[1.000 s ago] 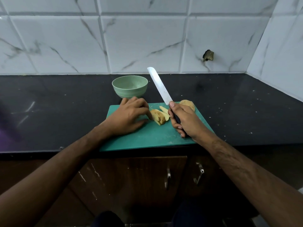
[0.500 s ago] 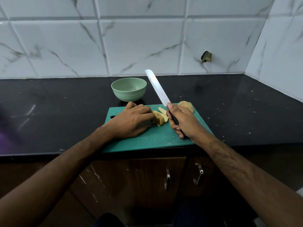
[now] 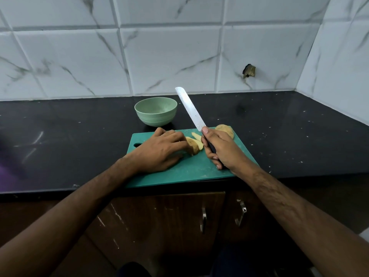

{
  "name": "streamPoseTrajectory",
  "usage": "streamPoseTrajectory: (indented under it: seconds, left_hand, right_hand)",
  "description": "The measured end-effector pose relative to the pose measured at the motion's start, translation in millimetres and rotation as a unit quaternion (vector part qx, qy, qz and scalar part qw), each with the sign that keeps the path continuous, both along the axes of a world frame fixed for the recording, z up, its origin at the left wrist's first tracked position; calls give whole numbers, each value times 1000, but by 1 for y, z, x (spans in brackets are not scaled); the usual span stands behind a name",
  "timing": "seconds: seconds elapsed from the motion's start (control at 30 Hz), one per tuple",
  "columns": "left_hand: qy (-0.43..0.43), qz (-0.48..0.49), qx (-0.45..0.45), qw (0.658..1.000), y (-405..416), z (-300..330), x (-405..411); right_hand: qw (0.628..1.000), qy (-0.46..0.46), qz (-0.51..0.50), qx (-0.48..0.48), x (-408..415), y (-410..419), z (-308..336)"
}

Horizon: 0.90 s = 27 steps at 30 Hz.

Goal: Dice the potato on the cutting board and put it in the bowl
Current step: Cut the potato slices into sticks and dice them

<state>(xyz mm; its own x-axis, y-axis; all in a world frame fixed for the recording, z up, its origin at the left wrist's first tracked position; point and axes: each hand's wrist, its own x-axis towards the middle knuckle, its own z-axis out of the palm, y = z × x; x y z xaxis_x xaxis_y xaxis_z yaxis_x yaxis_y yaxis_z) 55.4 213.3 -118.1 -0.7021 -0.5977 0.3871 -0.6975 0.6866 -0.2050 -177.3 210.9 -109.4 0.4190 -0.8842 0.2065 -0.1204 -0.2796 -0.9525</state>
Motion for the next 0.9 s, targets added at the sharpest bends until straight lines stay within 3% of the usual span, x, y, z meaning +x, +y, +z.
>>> streamPoseTrajectory:
  seconds: [0.2, 0.33, 0.6, 0.9]
  left_hand:
    - [52, 21, 22, 998, 4, -2, 5]
    - [15, 19, 23, 999, 5, 0, 3]
    - [106, 95, 3, 990, 10, -5, 10]
    - [191, 97, 81, 973, 21, -5, 17]
  right_hand:
    - [1000, 1, 0, 1, 0, 1, 0]
    - [1000, 2, -1, -1, 0, 1, 0]
    - [1000, 4, -3, -2, -1, 0, 0]
    - [1000, 8, -8, -10, -1, 2, 0]
